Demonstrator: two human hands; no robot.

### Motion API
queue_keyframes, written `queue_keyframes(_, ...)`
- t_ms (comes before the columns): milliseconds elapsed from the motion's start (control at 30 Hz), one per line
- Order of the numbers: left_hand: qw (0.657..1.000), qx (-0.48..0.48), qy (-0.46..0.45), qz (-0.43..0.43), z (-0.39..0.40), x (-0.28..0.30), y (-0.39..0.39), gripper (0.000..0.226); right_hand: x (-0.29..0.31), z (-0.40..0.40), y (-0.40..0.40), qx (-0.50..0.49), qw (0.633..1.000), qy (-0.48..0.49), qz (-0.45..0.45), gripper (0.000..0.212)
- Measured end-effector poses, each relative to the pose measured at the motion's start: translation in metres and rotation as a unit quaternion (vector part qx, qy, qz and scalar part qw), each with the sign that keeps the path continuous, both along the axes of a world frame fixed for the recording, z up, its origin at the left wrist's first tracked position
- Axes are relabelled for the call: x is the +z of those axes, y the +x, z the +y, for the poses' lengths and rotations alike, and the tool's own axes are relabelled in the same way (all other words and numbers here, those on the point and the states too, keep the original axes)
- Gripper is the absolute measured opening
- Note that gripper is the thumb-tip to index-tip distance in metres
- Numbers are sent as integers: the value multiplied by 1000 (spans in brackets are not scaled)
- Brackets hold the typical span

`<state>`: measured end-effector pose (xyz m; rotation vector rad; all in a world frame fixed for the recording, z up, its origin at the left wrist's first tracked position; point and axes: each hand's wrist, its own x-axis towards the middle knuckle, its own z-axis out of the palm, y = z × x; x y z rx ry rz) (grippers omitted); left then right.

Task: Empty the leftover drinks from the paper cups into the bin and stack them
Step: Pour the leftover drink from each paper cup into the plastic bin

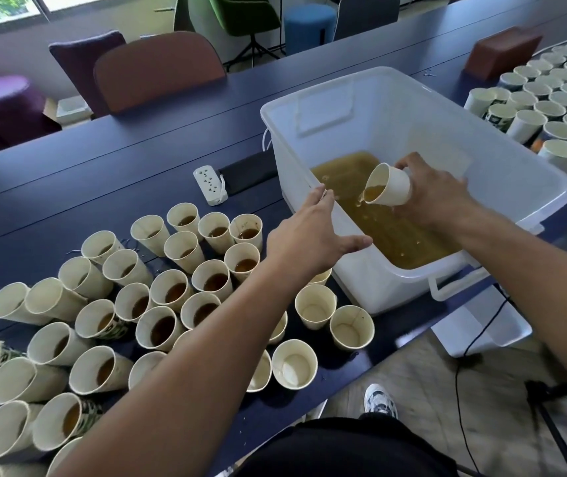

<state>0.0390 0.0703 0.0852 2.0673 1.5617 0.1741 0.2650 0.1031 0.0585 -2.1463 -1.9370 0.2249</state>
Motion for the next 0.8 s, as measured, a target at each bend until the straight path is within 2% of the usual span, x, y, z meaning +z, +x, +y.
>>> queue_keyframes(267,1000,2,-1,-7,1,-4,0,103,0,0,1,-5,997,62,-49,51)
queue_keyframes(500,1000,4,-1,-7,1,-6,0,103,-2,-4,1,39,984,131,-119,54)
queue_keyframes(800,1000,4,-2,-14,1,-9,0,103,0,-8,-3,70,974,139,-167,61)
